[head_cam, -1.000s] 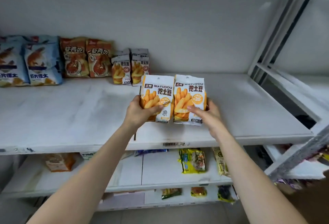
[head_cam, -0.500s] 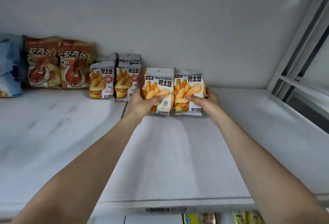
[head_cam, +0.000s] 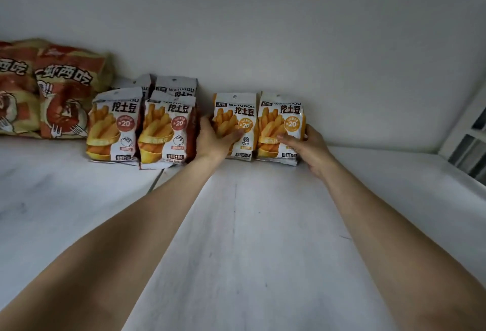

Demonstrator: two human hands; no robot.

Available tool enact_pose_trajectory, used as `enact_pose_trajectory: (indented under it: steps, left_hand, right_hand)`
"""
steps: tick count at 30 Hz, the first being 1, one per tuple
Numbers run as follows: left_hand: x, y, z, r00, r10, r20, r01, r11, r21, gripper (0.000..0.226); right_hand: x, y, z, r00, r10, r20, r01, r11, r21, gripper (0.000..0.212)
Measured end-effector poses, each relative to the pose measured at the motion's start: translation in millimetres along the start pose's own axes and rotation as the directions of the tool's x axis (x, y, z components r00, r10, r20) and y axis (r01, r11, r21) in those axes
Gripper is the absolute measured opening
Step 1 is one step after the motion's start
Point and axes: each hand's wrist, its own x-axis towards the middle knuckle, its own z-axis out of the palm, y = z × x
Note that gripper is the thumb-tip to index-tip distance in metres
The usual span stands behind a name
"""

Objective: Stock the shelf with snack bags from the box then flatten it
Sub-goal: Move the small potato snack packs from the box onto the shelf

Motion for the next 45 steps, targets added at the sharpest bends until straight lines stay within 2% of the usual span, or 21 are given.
enact_pose_trajectory:
  steps: [10, 12, 14, 16, 18, 23, 28, 36, 40, 45]
  left_hand:
    - [34.3, -18.0, 9.1, 0.992, 0.129, 0.003, -0.129, 0.992, 0.014, 0.079]
    - [33.7, -16.0, 10.9, 0.990, 0.142, -0.017, -0.140, 0.987, 0.079, 0.080]
    - [29.0, -12.8, 12.1, 0.978, 0.196, -0.072, -0.175, 0.957, 0.230, 0.084]
    - [23.0, -10.0, 13.3, 0.952, 0.295, -0.077, -0.240, 0.882, 0.406, 0.089]
    - [14.8, -10.5, 13.6, 0.949, 0.315, -0.027, -0.260, 0.826, 0.501, 0.090]
    - [7.4, -16.6, 0.6, 0.949, 0.316, -0.007, -0.265, 0.807, 0.527, 0.088]
    - [13.4, -19.3, -3.4, 0.956, 0.291, 0.037, -0.263, 0.794, 0.547, 0.091]
    - [19.0, -18.9, 2.5, 0.959, 0.276, 0.062, -0.260, 0.774, 0.577, 0.090]
    - [10.8, -13.2, 5.6, 0.957, 0.289, 0.030, -0.235, 0.710, 0.664, 0.083]
    - [-8.0, -8.6, 4.9, 0.939, 0.337, 0.060, -0.286, 0.678, 0.677, 0.082]
  right_hand:
    - [37.8, 9.8, 8.8, 0.980, -0.067, 0.185, 0.092, 0.987, -0.130, 0.044]
    - [37.2, 8.5, 9.8, 0.980, -0.067, 0.188, 0.101, 0.979, -0.178, 0.047]
    - [35.0, 10.7, 13.2, 0.991, -0.128, 0.047, 0.136, 0.948, -0.288, 0.064]
    - [29.8, 13.1, 19.7, 0.960, -0.260, -0.104, 0.196, 0.891, -0.410, 0.095]
    - [21.7, 12.6, 27.7, 0.935, -0.341, -0.097, 0.256, 0.839, -0.479, 0.114]
    - [16.0, 8.1, 40.1, 0.941, -0.336, 0.039, 0.303, 0.786, -0.539, 0.125]
    - [8.4, 7.4, 41.9, 0.921, -0.382, 0.075, 0.335, 0.679, -0.654, 0.118]
    - [12.1, 7.8, 37.8, 0.947, -0.318, 0.037, 0.208, 0.525, -0.825, 0.113]
    - [6.3, 2.0, 40.2, 0.961, -0.277, -0.022, 0.113, 0.464, -0.879, 0.108]
    - [-10.8, -2.5, 42.0, 0.950, -0.309, -0.036, 0.095, 0.400, -0.911, 0.099]
